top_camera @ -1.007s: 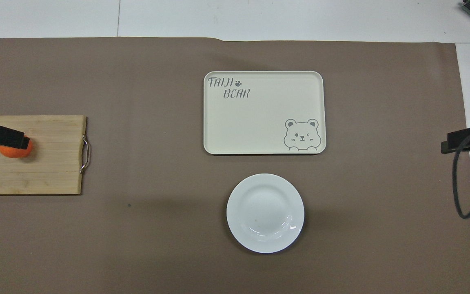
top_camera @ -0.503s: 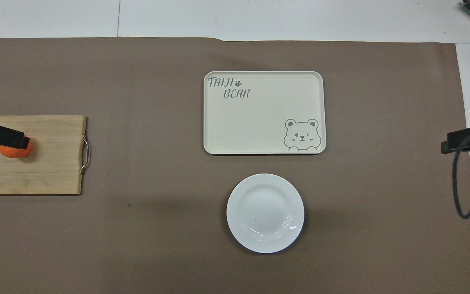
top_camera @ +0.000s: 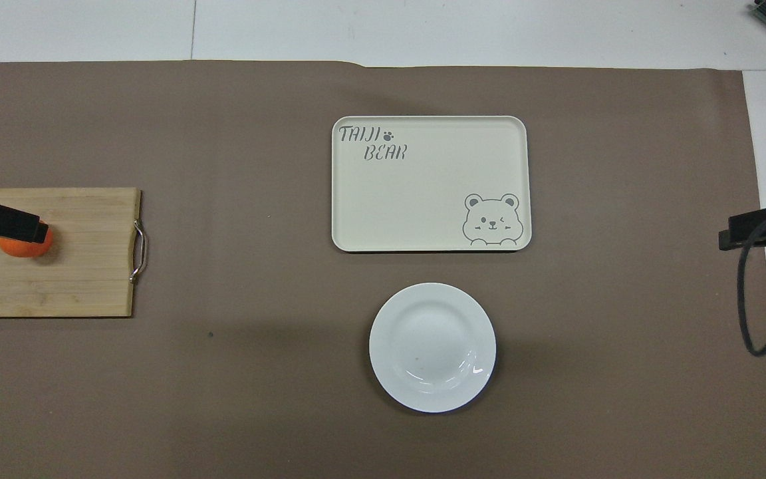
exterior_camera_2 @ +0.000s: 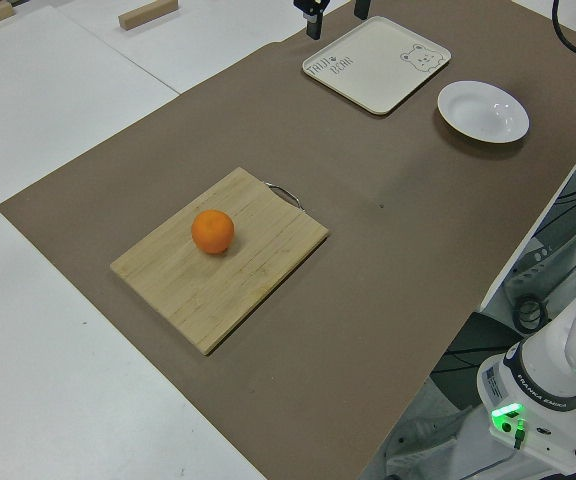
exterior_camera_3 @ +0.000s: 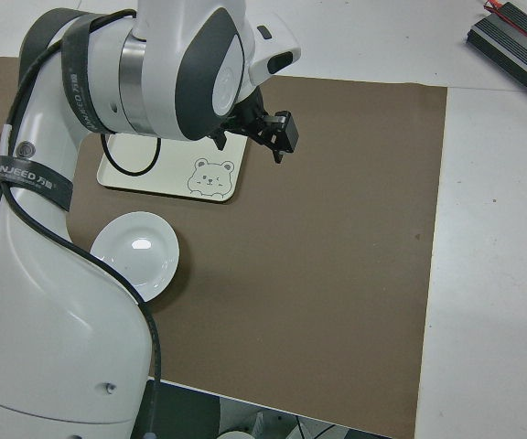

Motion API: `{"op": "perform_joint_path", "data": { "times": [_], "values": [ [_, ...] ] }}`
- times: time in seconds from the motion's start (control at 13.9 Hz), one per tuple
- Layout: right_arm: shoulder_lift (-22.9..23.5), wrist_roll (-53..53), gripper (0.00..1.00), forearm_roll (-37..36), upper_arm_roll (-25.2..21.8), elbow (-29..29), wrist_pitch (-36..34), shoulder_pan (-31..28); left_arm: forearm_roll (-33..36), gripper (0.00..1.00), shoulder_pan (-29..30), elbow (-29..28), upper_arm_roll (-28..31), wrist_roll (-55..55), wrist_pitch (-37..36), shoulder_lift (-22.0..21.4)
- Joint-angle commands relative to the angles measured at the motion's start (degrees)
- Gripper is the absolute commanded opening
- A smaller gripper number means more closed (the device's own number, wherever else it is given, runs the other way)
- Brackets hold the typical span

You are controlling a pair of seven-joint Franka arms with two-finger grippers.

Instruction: Place orange and plate with both arms

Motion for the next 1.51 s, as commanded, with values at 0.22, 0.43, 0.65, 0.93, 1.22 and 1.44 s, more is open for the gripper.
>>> {"op": "perform_joint_path", "data": {
  "times": [0.22,0.43,0.65,0.93,1.22,1.44],
  "values": [
    [-0.3,-1.4,1.0,-0.3,0.0,0.1,0.0,-0.4,0.1,1.0,0.1,-1.0,0.0,0.3,1.5,-1.1],
    [-0.3,-1.4,1.0,-0.3,0.0,0.1,0.0,-0.4,0.1,1.0,0.4,-1.5,0.0,1.1,5.7,-1.0],
    [-0.3,-1.4,1.0,-0.3,0.0,0.1,0.0,-0.4,0.0,1.0,3.6,-1.7,0.0,6.1,8.1,0.0],
    [-0.3,-1.4,1.0,-0.3,0.0,0.1,0.0,-0.4,-0.1,1.0,6.8,-4.0,0.0,8.5,14.4,3.1],
    [-0.3,-1.4,1.0,-0.3,-0.1,0.1,0.0,-0.4,-0.5,1.0,12.1,-8.4,0.0,17.7,24.3,7.2],
    [-0.3,-1.4,1.0,-0.3,-0.1,0.1,0.0,-0.5,-0.6,1.0,15.6,-9.2,0.0,23.3,29.6,11.8]
  ]
}}
